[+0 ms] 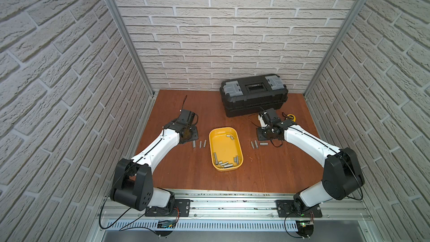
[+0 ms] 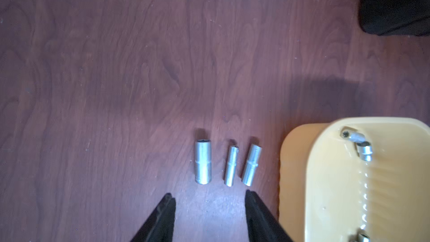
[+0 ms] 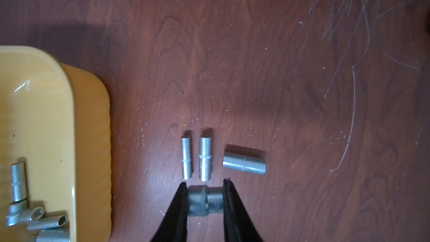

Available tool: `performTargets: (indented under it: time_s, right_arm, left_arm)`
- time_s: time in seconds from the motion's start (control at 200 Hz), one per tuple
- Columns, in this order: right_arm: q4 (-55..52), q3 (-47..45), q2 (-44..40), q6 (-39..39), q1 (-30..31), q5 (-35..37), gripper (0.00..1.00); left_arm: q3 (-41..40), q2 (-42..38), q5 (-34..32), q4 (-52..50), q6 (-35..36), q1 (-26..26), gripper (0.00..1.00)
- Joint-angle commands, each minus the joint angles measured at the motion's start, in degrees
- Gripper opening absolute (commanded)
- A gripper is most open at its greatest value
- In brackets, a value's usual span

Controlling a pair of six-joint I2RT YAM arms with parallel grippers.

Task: Take out the socket from the storage box
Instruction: Pick up the socket head from the storage box, then place the socket head at the center of the board.

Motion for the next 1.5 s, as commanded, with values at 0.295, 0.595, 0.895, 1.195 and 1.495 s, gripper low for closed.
performTargets:
  time_s: [0.295, 0.595, 0.895, 1.195, 1.495]
  right_arm:
    - [3.8, 4.5, 11.7, -3.6, -4.9, -2.9, 0.24]
    - [3.8, 5.5, 15.8, -4.4, -7.1, -3.6, 0.24]
    - [3.9, 5.8, 17.6, -4.2, -7.5, -4.2, 0.25]
    - [4.0, 5.8, 18.0, -3.8, -7.5, -4.9, 0.29]
    - [3.6, 5.8, 17.5, -4.2, -7.5, -4.8, 0.32]
  left_arm:
    - [4.2, 3.8, -1.0, 1.0, 0.7, -5.1, 0.53]
    - [5.6, 5.5, -0.8, 1.9, 0.1, -8.7, 0.53]
    - [8.2, 8.7, -0.5, 3.0, -0.3, -11.7, 0.53]
    - [11.2, 13.0, 0.3, 3.8, -0.6, -14.4, 0.53]
    - [12.6, 14.9, 0.5, 4.0, -0.6, -15.7, 0.54]
